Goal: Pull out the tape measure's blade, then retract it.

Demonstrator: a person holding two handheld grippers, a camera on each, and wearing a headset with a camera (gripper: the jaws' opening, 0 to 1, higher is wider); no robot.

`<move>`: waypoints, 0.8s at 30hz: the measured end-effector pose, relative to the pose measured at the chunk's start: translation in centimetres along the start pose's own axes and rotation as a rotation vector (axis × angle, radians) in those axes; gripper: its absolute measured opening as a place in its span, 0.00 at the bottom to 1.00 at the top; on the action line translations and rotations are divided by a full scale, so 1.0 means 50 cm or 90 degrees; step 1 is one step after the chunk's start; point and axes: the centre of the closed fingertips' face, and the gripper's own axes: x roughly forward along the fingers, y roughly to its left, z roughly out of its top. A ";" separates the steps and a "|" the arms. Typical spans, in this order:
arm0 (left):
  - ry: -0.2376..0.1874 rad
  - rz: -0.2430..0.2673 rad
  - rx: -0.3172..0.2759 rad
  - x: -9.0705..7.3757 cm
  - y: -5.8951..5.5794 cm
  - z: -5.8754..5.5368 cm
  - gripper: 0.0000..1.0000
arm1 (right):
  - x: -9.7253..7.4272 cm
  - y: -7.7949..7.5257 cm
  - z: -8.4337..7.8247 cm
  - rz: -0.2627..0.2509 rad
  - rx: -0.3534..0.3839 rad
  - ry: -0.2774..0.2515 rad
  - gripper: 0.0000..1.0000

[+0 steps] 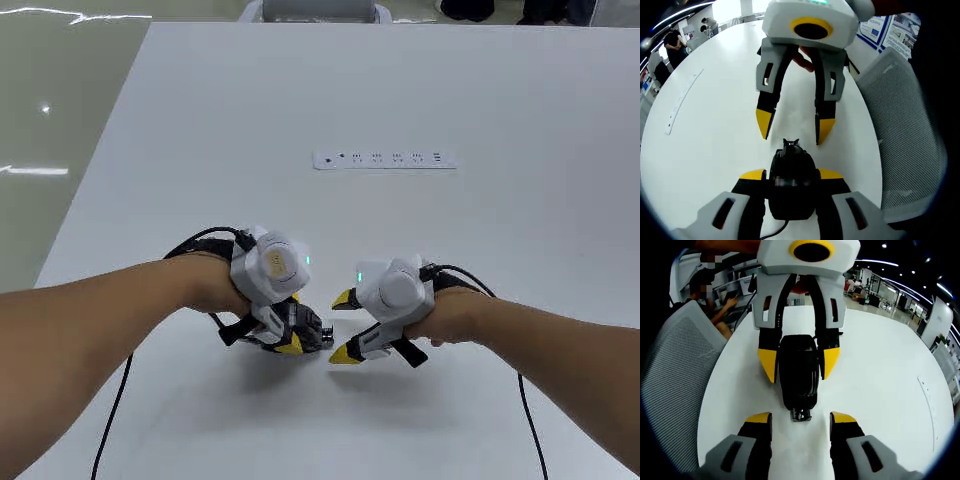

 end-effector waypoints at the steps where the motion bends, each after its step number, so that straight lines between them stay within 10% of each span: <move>1: 0.000 0.000 0.001 0.000 0.000 0.000 0.35 | 0.002 0.001 -0.001 0.001 -0.004 0.004 0.46; 12: 0.053 0.023 0.077 0.010 0.009 -0.008 0.32 | 0.011 -0.001 -0.009 0.001 -0.014 0.023 0.37; 24: 0.043 0.028 0.043 0.006 0.006 -0.008 0.32 | 0.028 -0.002 -0.010 0.001 -0.031 0.056 0.21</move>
